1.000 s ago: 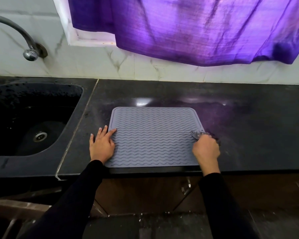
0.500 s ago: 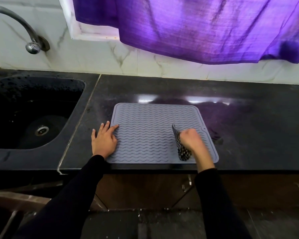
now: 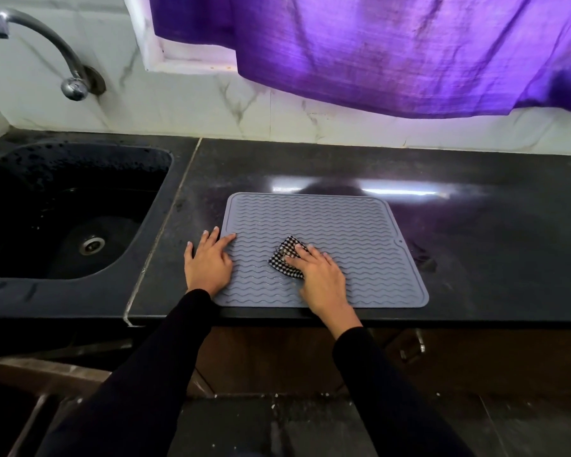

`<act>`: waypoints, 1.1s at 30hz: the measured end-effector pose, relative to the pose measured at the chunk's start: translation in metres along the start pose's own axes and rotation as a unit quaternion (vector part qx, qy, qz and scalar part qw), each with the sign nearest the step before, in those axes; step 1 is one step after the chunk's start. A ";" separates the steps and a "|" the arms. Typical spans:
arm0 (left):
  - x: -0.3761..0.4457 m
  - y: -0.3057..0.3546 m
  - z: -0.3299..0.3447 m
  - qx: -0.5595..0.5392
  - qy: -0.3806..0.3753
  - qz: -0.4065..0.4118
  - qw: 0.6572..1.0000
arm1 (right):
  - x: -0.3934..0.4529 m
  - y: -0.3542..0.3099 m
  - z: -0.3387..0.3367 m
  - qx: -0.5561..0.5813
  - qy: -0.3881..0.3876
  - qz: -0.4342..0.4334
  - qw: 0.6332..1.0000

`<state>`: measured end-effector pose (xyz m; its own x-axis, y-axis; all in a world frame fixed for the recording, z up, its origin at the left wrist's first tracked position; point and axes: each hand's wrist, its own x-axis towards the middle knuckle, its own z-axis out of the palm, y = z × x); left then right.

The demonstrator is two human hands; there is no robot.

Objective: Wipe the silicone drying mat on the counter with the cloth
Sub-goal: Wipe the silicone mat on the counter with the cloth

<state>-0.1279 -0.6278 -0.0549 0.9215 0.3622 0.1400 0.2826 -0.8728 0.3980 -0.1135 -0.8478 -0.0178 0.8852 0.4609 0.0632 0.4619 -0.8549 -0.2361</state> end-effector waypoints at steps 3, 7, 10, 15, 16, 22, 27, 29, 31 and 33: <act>0.000 0.001 -0.001 -0.004 0.001 -0.002 1.000 | -0.010 0.000 -0.003 -0.012 0.003 -0.005 1.000; 0.000 0.003 0.000 -0.008 0.004 0.000 1.000 | -0.020 0.011 -0.018 -0.034 -0.002 -0.009 0.999; 0.000 0.002 0.001 -0.006 0.004 -0.004 1.000 | -0.019 0.019 -0.036 0.005 0.059 0.126 0.990; -0.001 0.004 0.001 -0.004 0.008 -0.004 1.000 | -0.004 0.010 -0.037 0.166 0.133 0.230 0.949; -0.001 0.004 0.001 -0.005 0.008 -0.004 1.000 | -0.003 0.005 -0.030 0.148 0.114 0.174 0.967; -0.001 0.002 0.000 0.004 -0.002 -0.002 1.000 | -0.014 0.003 -0.001 -0.031 0.009 0.012 0.999; -0.001 0.002 0.000 0.000 0.000 -0.002 1.000 | -0.030 0.027 -0.011 -0.037 0.055 0.023 0.998; -0.002 0.003 0.000 0.005 -0.002 0.000 1.000 | -0.038 0.041 -0.024 -0.024 0.064 0.146 0.987; -0.002 0.003 0.001 0.011 -0.003 0.001 1.000 | -0.040 0.054 -0.046 0.044 0.052 0.286 0.956; -0.002 0.005 0.001 0.016 -0.002 0.002 1.000 | -0.035 0.066 -0.066 0.191 0.069 0.358 0.911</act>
<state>-0.1286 -0.6330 -0.0542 0.9237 0.3575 0.1375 0.2872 -0.8839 0.3690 -0.1105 -0.9362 0.0285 0.9630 -0.2386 -0.1253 -0.2661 -0.7672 -0.5836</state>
